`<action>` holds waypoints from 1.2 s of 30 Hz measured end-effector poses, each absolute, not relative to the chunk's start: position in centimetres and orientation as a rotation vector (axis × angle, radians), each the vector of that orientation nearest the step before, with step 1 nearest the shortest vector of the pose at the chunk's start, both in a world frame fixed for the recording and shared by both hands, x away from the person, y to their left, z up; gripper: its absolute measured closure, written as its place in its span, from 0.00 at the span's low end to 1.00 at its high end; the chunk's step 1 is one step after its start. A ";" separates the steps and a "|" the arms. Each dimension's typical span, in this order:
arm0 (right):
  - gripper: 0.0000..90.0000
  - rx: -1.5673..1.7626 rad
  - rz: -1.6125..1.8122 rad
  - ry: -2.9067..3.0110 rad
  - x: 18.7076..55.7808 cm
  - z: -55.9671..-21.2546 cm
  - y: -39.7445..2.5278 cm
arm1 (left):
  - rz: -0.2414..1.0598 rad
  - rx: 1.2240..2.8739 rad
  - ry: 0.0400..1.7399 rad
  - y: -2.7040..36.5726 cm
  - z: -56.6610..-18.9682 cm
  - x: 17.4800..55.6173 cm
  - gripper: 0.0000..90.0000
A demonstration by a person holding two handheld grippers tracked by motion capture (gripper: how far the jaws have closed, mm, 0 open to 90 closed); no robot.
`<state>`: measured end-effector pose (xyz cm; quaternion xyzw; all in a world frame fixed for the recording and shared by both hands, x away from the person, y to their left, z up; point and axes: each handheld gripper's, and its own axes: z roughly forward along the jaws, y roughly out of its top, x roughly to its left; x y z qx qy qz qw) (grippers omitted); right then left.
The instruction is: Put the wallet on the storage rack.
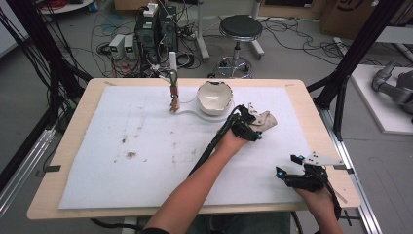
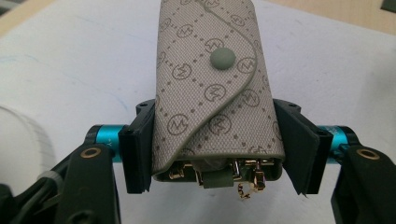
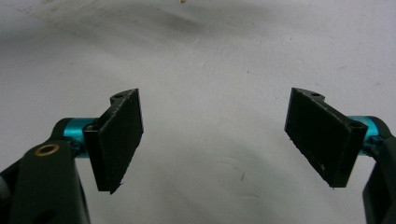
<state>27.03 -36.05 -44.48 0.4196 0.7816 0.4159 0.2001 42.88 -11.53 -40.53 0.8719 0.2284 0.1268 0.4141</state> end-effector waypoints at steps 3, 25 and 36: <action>0.22 1.169 1.158 2.186 27.1 -44.5 -35.9 | 0.333 2.177 0.570 -10.3 -39.4 42.6 0.40; 0.22 1.104 1.171 2.240 29.2 -44.4 -33.0 | 0.444 2.095 0.614 0.6 -35.2 39.7 0.40; 0.22 1.054 1.181 2.288 31.2 -44.5 -30.7 | 0.499 2.085 0.704 5.5 -35.1 39.2 0.40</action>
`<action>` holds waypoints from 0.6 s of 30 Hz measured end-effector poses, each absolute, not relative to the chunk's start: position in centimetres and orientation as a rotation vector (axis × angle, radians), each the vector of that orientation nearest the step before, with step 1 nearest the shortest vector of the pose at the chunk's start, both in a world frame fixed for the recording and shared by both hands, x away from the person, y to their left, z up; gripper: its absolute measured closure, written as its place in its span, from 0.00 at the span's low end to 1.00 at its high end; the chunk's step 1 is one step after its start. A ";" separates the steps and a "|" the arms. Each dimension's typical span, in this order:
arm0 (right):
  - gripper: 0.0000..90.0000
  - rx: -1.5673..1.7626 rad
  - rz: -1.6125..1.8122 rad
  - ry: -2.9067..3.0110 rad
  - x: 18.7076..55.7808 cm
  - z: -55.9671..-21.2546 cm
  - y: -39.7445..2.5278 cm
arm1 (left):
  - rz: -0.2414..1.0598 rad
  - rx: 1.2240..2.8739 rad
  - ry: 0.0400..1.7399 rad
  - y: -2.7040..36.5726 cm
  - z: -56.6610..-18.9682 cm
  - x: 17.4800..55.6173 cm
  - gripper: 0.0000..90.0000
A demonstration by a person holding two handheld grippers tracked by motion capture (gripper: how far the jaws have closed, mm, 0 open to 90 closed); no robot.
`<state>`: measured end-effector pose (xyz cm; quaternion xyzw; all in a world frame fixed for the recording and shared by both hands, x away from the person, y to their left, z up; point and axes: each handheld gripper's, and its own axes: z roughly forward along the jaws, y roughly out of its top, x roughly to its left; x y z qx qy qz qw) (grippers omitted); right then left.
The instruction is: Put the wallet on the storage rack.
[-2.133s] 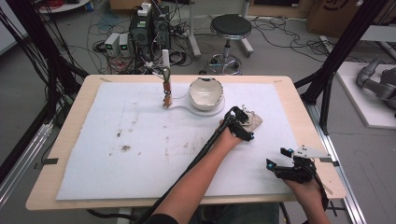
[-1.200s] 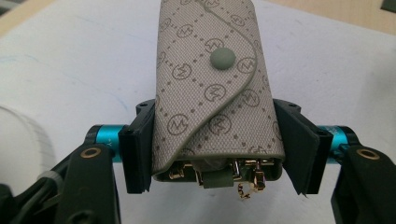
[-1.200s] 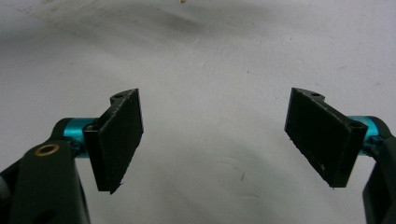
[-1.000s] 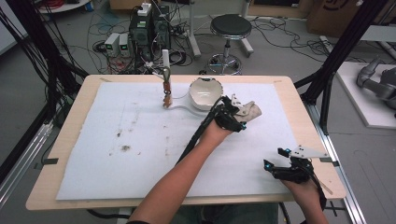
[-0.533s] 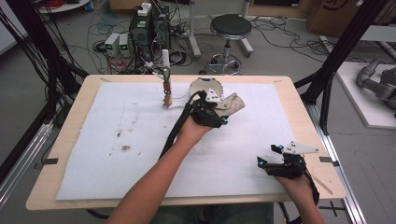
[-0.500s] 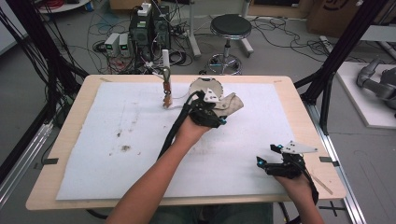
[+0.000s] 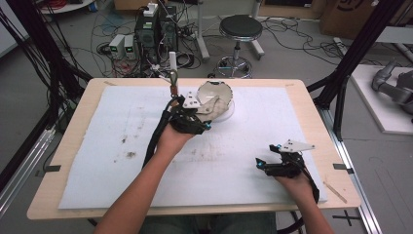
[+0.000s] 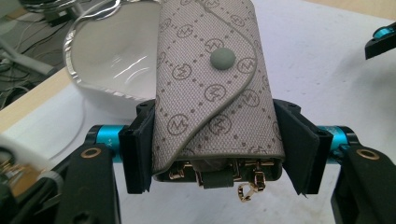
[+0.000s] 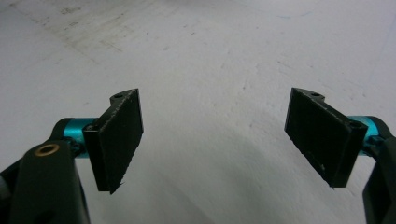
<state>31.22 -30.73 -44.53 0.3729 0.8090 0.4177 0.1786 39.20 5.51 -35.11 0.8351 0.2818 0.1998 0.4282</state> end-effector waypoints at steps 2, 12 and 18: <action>0.22 1.040 1.181 2.303 31.5 -44.6 -30.3 | 0.509 2.090 0.719 6.2 -34.9 39.4 0.40; 0.22 1.028 1.175 2.311 32.1 -44.5 -29.8 | 0.531 2.106 0.778 7.1 -34.9 40.9 0.40; 0.22 1.036 1.182 2.304 31.9 -44.5 -30.1 | 0.528 2.128 0.801 6.7 -35.1 42.4 0.40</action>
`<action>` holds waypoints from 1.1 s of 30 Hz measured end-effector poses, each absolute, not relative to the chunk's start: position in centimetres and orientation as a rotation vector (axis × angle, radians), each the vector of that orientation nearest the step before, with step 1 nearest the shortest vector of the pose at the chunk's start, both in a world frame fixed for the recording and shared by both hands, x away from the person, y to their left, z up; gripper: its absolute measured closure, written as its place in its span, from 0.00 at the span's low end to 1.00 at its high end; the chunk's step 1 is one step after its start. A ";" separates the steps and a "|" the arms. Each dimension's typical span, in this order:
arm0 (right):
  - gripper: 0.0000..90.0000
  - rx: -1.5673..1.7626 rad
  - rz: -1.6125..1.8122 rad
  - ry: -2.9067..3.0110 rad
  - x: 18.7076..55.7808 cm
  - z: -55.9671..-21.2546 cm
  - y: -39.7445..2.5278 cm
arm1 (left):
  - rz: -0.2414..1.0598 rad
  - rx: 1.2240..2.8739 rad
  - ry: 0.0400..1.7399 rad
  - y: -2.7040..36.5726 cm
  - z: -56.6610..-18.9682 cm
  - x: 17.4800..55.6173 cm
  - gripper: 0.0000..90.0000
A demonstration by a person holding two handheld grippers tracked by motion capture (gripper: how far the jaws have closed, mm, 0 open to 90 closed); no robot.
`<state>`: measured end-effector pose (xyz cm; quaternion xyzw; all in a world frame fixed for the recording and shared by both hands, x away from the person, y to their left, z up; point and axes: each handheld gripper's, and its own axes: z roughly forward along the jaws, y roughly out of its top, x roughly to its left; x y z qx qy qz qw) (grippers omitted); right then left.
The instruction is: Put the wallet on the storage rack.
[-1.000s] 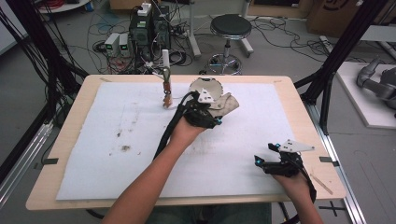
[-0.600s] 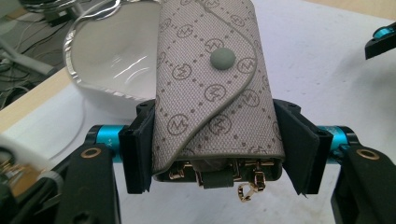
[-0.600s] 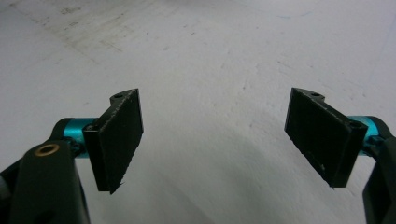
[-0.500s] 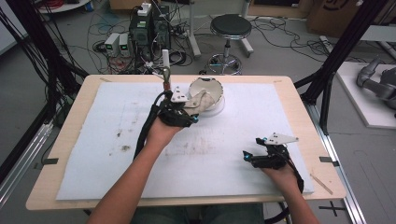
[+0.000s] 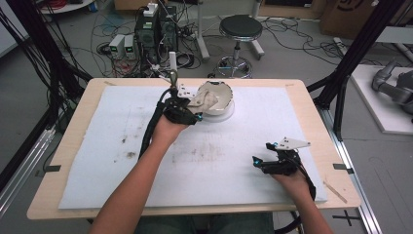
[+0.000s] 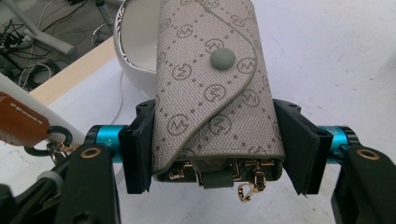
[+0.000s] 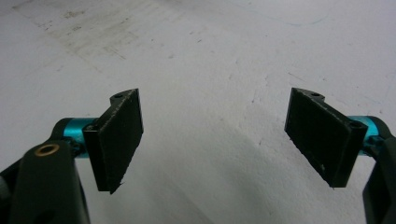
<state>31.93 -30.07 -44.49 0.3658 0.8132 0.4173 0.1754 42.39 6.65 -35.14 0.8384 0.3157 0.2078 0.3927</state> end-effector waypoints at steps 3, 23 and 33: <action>0.22 1.047 1.181 2.300 31.9 -44.5 -30.4 | 0.525 2.136 0.802 6.2 -35.3 43.0 0.40; 0.22 1.045 1.171 2.306 32.0 -44.7 -30.4 | 0.520 2.270 0.821 2.5 -34.8 46.8 0.40; 0.22 1.039 1.167 2.308 32.0 -44.8 -30.2 | 0.490 2.296 0.818 1.4 -35.7 47.9 0.39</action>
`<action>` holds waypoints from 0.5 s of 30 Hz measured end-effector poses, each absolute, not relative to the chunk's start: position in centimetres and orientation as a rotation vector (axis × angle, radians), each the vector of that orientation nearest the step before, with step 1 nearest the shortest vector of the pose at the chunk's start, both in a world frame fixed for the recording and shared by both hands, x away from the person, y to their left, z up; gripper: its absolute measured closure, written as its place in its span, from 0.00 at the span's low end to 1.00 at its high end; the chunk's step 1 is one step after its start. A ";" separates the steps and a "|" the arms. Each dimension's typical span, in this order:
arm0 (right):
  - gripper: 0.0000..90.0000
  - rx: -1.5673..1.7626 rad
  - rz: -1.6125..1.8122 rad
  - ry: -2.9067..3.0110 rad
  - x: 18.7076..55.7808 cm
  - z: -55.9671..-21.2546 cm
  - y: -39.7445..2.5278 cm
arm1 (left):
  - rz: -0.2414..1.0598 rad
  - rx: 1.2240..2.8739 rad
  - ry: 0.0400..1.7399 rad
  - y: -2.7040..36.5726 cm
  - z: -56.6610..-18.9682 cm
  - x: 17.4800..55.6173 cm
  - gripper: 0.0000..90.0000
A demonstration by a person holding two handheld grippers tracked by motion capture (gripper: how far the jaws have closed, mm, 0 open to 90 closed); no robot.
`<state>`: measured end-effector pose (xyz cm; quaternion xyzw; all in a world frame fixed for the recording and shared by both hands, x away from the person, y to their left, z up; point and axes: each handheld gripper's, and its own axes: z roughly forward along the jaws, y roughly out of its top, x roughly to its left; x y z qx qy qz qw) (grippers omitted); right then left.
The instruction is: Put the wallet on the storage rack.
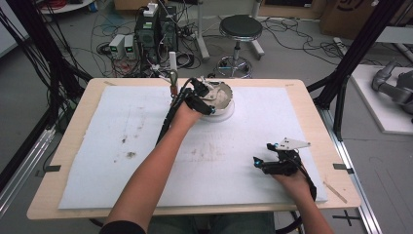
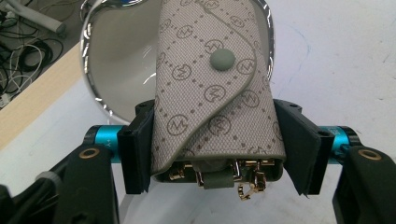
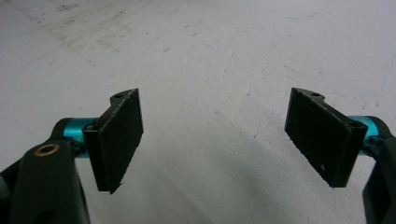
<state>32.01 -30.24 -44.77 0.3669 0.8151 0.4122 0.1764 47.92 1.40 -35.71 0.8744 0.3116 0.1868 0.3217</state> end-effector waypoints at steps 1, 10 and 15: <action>0.22 1.037 1.165 2.314 32.0 -44.8 -30.2 | 0.489 2.301 0.818 1.2 -35.8 48.0 0.39; 0.22 1.037 1.162 2.315 31.9 -44.8 -30.2 | 0.515 2.323 0.819 -0.2 -35.7 49.1 0.38; 0.22 1.036 1.161 2.315 31.9 -44.8 -30.3 | 0.557 2.315 0.831 -0.4 -35.9 49.2 0.37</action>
